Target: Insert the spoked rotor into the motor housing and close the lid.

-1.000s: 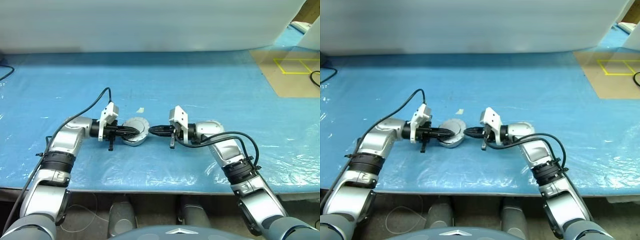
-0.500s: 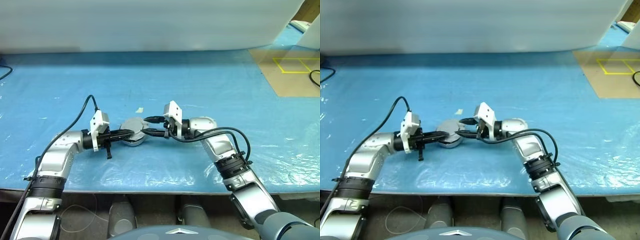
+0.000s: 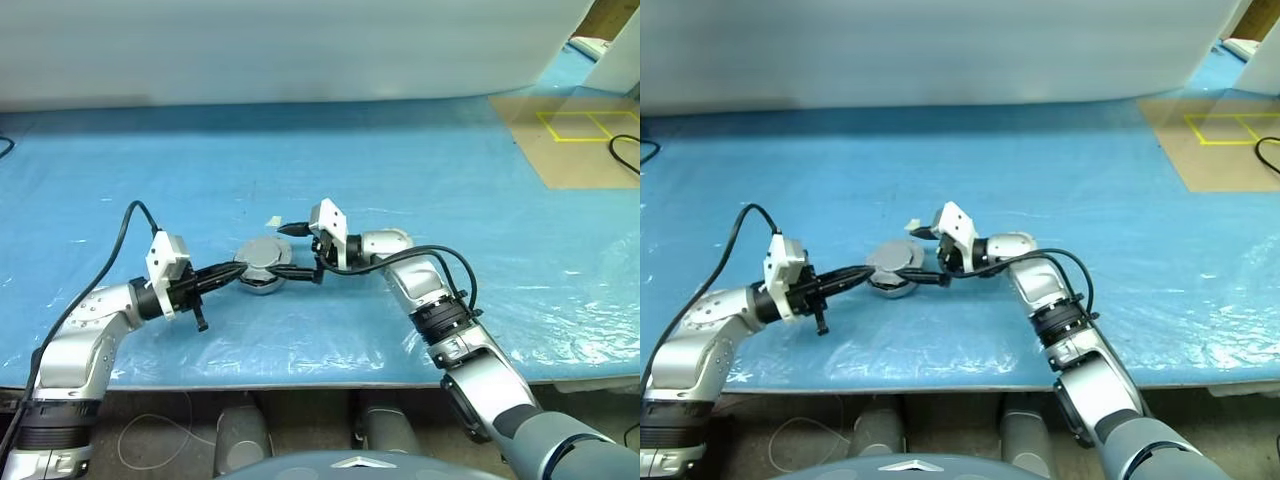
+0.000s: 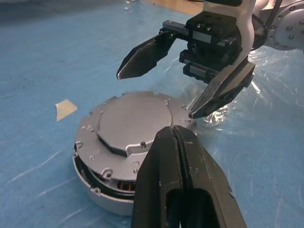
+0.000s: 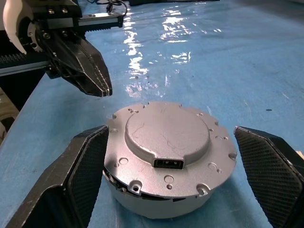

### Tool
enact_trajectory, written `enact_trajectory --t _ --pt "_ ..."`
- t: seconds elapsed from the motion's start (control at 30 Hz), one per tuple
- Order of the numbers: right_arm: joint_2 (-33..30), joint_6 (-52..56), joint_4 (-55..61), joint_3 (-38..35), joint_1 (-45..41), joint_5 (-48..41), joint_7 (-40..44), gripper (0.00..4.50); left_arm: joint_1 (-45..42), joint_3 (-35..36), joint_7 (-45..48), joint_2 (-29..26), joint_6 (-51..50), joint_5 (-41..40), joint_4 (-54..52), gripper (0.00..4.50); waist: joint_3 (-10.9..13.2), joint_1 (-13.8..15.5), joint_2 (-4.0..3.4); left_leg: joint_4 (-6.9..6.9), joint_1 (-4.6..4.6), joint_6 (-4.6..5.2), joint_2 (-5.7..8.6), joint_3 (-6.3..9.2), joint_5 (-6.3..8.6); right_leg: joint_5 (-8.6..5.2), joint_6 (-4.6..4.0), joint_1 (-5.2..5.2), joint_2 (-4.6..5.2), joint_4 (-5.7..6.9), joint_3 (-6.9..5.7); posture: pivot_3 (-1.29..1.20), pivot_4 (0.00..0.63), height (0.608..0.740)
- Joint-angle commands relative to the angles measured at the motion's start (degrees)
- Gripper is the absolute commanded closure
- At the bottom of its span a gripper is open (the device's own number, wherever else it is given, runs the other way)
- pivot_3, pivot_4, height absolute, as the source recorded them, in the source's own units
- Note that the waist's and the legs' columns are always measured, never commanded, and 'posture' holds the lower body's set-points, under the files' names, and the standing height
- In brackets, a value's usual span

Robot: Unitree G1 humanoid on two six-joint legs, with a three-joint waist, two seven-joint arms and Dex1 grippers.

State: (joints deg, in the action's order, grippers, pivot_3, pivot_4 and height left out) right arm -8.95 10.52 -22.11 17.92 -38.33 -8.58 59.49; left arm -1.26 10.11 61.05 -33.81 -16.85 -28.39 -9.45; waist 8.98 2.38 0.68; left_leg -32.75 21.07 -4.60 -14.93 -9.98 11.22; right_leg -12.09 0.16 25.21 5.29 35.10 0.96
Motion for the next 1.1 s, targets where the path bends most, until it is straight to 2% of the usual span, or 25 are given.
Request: enact_trajectory --t 0.03,0.57,0.73,1.1 --pt "0.6 -0.3 -0.5 0.5 -2.3 1.2 -0.5 0.07 2.0 2.8 -1.7 -0.4 0.6 -1.8 -3.7 4.5 0.0 0.0 0.0 0.0 0.0 0.0 -0.01 0.0 0.0 0.0 0.0 0.0 -0.01 0.0 0.0 0.0 0.15 0.74" --pt "3.8 1.3 -6.0 4.1 -6.1 5.2 -0.5 0.07 8.3 5.0 -6.7 0.4 2.1 -3.1 -6.7 4.5 0.0 -0.1 0.0 -0.03 -0.03 0.01 -0.02 0.0 0.0 0.0 0.0 -0.01 -0.03 0.02 0.0 0.0 0.15 0.74" --pt "5.2 1.3 -7.0 4.0 -6.6 5.6 -0.6 1.58 9.0 5.2 -7.7 0.9 2.5 -3.3 -7.1 4.5 0.0 -0.1 0.0 -0.04 -0.07 0.01 -0.04 -0.01 0.0 0.0 0.0 -0.02 -0.04 0.05 0.0 0.0 0.15 0.74" --pt "7.3 3.6 -5.7 2.6 -7.6 5.1 -2.1 1.59 11.6 7.3 -9.1 1.1 3.5 -4.1 -7.3 4.5 0.0 -0.2 0.0 -0.05 -0.26 0.01 -0.12 -0.01 0.01 0.0 -0.01 -0.02 -0.17 0.24 0.07 0.0 0.15 0.74"
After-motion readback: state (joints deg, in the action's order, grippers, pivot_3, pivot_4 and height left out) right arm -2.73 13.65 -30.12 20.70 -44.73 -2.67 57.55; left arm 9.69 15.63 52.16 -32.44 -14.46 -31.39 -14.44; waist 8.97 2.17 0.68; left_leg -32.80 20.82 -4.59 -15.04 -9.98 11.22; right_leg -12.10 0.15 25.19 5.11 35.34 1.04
